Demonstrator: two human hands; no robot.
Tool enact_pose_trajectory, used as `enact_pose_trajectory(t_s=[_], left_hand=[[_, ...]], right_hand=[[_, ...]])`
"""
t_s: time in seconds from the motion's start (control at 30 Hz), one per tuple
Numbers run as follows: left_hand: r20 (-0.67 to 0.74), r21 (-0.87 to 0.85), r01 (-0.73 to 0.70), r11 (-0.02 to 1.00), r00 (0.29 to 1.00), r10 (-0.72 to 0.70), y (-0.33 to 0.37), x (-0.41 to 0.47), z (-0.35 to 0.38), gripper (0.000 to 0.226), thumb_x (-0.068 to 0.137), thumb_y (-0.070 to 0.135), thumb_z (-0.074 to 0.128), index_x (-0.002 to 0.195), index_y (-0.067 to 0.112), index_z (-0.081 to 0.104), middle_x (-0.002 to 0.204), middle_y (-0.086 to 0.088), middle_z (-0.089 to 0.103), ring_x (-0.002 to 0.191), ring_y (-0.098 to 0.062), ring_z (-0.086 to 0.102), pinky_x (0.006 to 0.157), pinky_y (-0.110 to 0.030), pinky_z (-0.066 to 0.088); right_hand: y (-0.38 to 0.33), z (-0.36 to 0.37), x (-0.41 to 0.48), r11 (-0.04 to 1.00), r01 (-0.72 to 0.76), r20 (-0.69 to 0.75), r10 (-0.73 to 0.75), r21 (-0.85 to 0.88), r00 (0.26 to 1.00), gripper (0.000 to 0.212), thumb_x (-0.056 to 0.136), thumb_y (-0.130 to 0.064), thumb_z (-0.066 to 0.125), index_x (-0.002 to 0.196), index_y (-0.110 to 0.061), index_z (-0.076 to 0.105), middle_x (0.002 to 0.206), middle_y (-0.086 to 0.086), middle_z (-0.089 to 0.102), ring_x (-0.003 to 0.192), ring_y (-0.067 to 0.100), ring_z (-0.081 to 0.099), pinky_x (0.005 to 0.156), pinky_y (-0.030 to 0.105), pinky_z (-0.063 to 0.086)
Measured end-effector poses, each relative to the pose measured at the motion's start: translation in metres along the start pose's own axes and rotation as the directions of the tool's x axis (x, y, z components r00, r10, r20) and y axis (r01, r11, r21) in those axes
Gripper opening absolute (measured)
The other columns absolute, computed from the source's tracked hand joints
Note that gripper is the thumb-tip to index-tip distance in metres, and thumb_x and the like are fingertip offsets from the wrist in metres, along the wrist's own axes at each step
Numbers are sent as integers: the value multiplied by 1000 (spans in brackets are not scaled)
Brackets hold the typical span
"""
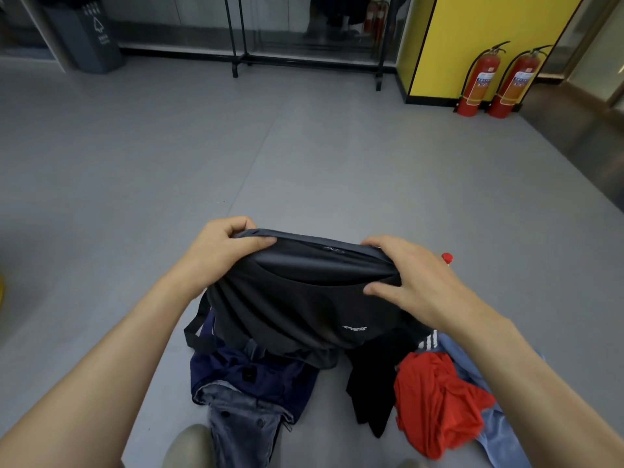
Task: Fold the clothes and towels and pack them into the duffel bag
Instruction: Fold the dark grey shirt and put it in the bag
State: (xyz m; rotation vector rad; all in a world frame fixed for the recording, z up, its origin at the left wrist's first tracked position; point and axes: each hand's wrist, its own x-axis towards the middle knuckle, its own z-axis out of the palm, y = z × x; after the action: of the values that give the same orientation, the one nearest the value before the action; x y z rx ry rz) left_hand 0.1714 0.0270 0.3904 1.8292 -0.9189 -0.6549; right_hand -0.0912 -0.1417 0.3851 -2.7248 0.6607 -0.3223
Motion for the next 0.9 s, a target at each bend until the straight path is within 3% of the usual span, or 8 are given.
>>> enact_pose_trajectory(t_s=[0.1, 0.27, 0.37, 0.5, 0.57, 0.7, 0.8, 0.9], left_hand=[[77, 87, -53, 995, 996, 47, 4, -9, -8, 34, 75, 37, 84, 82, 12, 63, 69, 6, 56, 63, -5, 48, 57, -15, 37], [323, 195, -104, 975, 946, 36, 20, -28, -18, 49, 65, 46, 88, 107, 39, 64, 86, 1, 61, 74, -8, 56, 71, -27, 42], [368, 236, -128, 963, 929, 33, 24, -40, -23, 48, 79, 25, 84, 116, 43, 59, 91, 7, 60, 76, -7, 56, 70, -25, 43], [389, 219, -155, 963, 919, 60, 26, -47, -23, 41, 87, 10, 75, 115, 37, 62, 93, 5, 62, 80, -9, 56, 72, -24, 44], [405, 218, -155, 963, 912, 55, 26, -49, -24, 41, 88, 3, 70, 114, 35, 64, 95, 4, 66, 83, -11, 58, 74, -24, 45], [359, 162, -127, 979, 931, 61, 29, -50, -20, 32, 93, -2, 61, 111, 23, 70, 103, 2, 74, 96, -14, 68, 84, -22, 50], [224, 151, -146, 978, 968, 110, 31, -49, -8, 16, 94, 9, 66, 102, 22, 73, 95, 5, 75, 88, -7, 68, 77, -13, 50], [157, 157, -178, 971, 976, 153, 36, -48, 2, 10, 92, 12, 69, 95, 20, 75, 87, 5, 75, 81, -7, 69, 76, -20, 51]], right_hand=[[7, -4, -8, 997, -60, -101, 65, 48, 993, 43, 91, -16, 65, 127, -31, 48, 109, -13, 57, 95, 10, 51, 81, 32, 39], [16, -27, -20, 981, -86, -168, 115, 171, 979, 5, 91, -24, 70, 92, -22, 66, 83, -10, 65, 80, 14, 59, 76, 33, 46], [18, -42, -31, 964, -117, -166, 159, 237, 973, 23, 90, -36, 70, 74, -20, 64, 57, -9, 50, 57, 10, 43, 59, 25, 36], [22, -55, -42, 952, -139, -139, 182, 274, 973, 62, 80, -62, 59, 62, -3, 51, 53, 6, 33, 54, 12, 28, 55, 34, 32], [20, -59, -49, 940, -162, -102, 201, 300, 974, 65, 74, -64, 63, 60, -2, 49, 53, 5, 33, 53, 12, 29, 54, 32, 29], [22, -64, -56, 874, -175, 37, 178, 453, 983, 7, 82, -26, 80, 84, -22, 74, 77, -4, 73, 75, 10, 67, 78, 33, 51], [25, -69, -58, 921, -134, 53, 123, 365, 991, 28, 87, -13, 75, 105, -34, 74, 99, -15, 75, 97, 14, 70, 94, 37, 52], [22, -74, -60, 972, -93, -8, 97, 218, 995, 33, 92, -11, 68, 115, -34, 73, 102, -24, 71, 101, 4, 65, 94, 30, 48]])
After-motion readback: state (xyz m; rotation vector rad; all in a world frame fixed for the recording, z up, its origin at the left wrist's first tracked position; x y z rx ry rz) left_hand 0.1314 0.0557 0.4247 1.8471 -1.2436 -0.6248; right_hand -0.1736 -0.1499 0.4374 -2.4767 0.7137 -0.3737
